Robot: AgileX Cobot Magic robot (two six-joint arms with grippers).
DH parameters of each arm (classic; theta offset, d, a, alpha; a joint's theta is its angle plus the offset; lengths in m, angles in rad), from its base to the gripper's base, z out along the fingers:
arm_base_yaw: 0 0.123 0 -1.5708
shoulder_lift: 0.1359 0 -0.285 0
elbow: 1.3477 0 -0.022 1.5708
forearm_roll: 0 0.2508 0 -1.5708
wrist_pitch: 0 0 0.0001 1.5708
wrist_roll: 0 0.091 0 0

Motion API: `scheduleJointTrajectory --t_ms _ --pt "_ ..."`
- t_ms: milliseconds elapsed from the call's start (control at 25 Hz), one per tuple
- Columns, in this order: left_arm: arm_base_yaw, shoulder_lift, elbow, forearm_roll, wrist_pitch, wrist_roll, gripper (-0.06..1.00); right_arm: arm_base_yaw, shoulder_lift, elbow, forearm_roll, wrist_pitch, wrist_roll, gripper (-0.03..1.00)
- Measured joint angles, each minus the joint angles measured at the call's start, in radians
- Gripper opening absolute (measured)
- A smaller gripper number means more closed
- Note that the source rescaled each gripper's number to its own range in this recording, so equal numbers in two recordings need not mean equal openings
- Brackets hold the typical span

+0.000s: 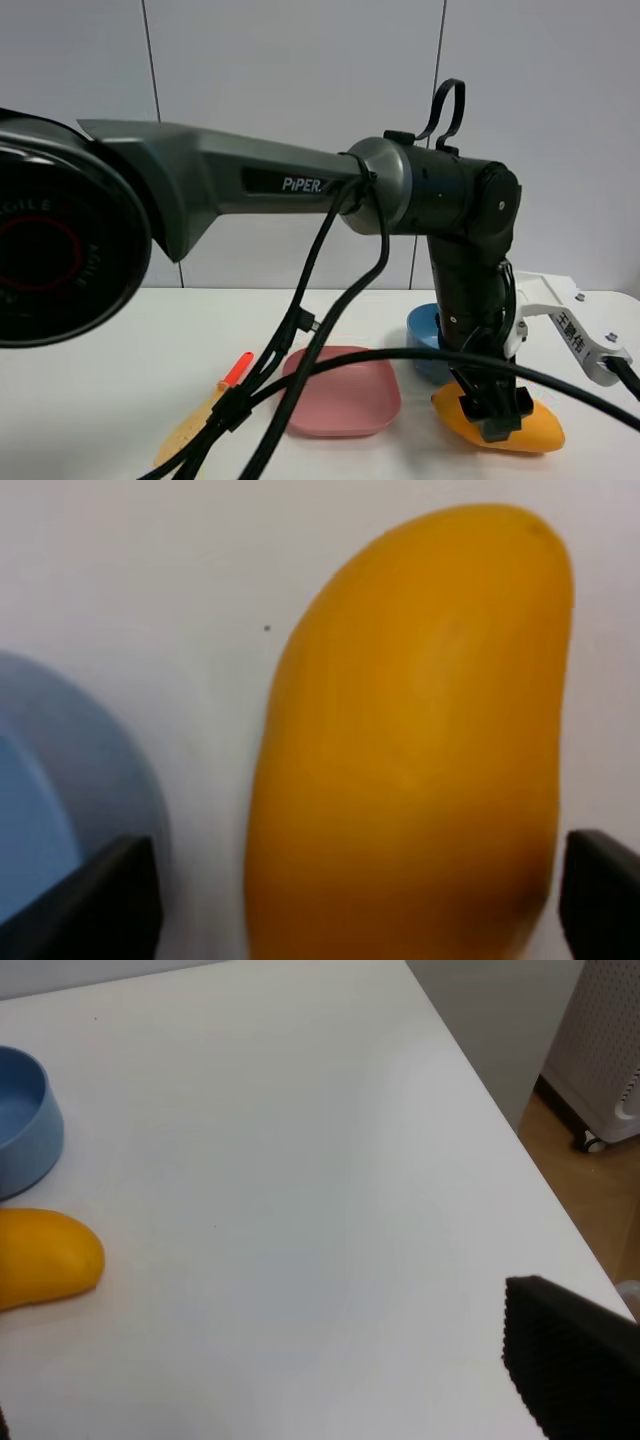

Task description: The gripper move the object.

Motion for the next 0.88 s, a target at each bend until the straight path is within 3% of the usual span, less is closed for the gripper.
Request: scheduleJointTrajectory --t_ms 280,480,680,880 --pt "0.001 -0.153 0.000 0.028 0.122 -0.093 0.45 0.000 0.000 0.000 0.000 0.000 0.000 1.00" --pt "0.024 -0.354 0.000 0.121 0.199 -0.259 0.45 0.000 0.000 0.000 0.000 0.000 0.000 1.00" --pt "0.097 -0.533 0.000 0.224 0.243 -0.430 0.45 0.000 0.000 0.000 0.000 0.000 0.000 1.00" --pt "0.216 -0.703 0.000 0.209 0.246 -0.515 0.45 0.000 0.000 0.000 0.000 0.000 0.000 1.00"
